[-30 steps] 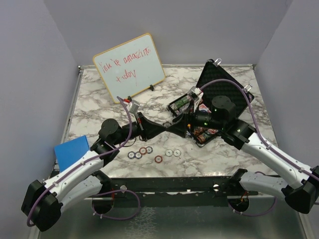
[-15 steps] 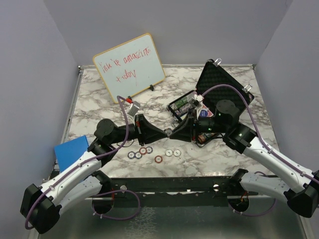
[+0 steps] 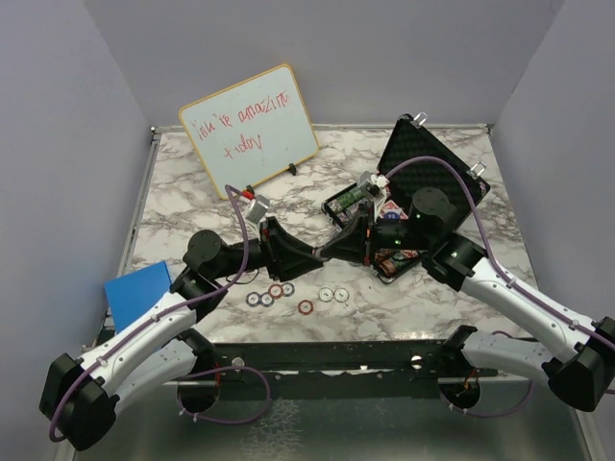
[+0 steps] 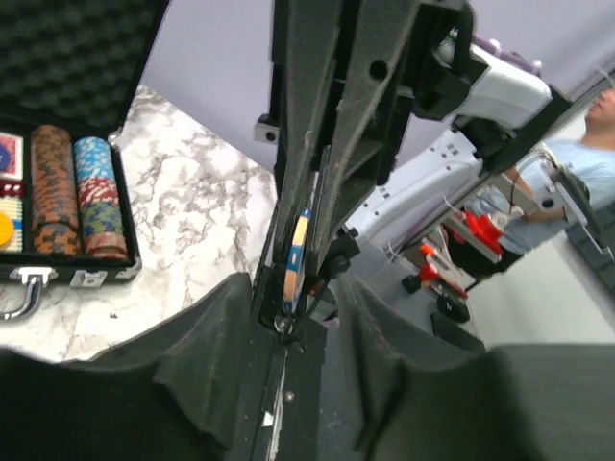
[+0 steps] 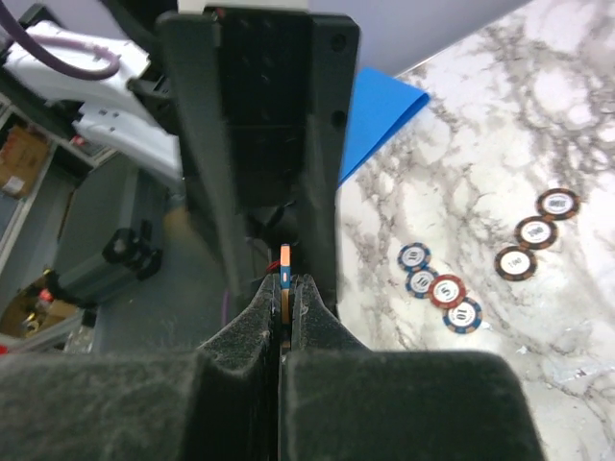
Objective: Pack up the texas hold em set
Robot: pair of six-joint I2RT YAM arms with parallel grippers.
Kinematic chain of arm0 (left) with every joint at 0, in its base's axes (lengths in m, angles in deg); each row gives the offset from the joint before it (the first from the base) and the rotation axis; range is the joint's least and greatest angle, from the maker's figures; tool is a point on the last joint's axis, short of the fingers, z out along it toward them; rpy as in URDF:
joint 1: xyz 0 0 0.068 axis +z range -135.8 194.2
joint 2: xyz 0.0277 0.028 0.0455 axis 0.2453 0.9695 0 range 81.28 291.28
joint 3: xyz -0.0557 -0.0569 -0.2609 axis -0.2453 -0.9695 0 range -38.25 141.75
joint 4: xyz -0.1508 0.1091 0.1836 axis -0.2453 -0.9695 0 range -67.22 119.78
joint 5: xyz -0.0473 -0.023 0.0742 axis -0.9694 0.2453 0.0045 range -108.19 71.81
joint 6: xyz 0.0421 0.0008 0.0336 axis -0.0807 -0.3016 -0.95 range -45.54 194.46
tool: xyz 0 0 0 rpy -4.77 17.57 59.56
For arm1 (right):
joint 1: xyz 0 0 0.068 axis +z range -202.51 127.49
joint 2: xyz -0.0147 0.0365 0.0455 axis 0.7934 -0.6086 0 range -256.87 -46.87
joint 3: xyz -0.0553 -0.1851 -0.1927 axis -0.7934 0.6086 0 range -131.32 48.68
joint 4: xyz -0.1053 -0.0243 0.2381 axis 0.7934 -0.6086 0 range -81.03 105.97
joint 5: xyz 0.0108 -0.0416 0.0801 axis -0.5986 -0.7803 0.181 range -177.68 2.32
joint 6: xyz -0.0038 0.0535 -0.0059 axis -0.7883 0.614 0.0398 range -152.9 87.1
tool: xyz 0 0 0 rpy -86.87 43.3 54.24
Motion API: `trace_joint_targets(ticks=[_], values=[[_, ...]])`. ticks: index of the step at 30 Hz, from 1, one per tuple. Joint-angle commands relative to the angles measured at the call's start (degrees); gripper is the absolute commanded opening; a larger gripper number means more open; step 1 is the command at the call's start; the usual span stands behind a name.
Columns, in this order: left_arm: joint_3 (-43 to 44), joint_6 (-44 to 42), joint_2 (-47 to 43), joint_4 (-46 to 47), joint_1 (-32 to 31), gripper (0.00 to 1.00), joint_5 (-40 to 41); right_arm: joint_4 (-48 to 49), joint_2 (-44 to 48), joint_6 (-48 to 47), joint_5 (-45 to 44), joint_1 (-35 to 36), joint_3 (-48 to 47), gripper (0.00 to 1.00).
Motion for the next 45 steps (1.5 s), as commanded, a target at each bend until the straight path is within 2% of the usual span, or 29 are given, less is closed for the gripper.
trace_joint_targets(ticks=[1, 4, 7, 14, 18, 26, 32, 37, 45], values=[[-3.55, -3.07, -2.05, -0.66, -0.51, 0.6, 11.22, -4.02, 0.09, -4.9, -11.72, 0.61, -2.48, 0.0], [-5.18, -4.89, -5.2, -8.08, -0.53, 0.82, 27.17, -9.67, -1.74, -9.08, -22.67, 0.58, -3.6, 0.0], [-3.9, -3.58, -7.19, -21.22, -0.53, 0.98, 45.57, -12.19, -4.82, -12.09, -34.26, 0.58, -3.96, 0.0], [1.72, -3.32, -6.09, -44.72, -0.5, 0.99, 61.63, -9.13, -15.67, -16.6, -50.08, 0.54, -4.3, 0.0], [3.0, -1.89, -3.55, -51.72, -0.53, 0.99, 68.69, -10.48, -24.02, -19.36, -55.53, -0.29, -8.98, 0.0], [2.4, -4.37, -0.7, -48.75, -0.41, 0.99, 74.09, -10.12, -34.52, -26.08, -58.35, -4.54, -16.0, 0.0], [1.79, -6.85, 1.09, -46.5, -0.37, 0.99, 76.16, -15.63, -41.51, -30.16, -55.61, -7.9, -22.3, 0.0], [1.05, -8.39, 1.94, -44.96, -0.36, 0.99, 75.53, -17.22, -43.29, -32.5, -50.64, -9.05, -22.74, 0.0], [0.88, -9.3, 2.48, -43.76, -0.29, 0.99, 74.16, -19.6, -45.9, -31.22, -47.17, -9.9, -23.93, 0.0]])
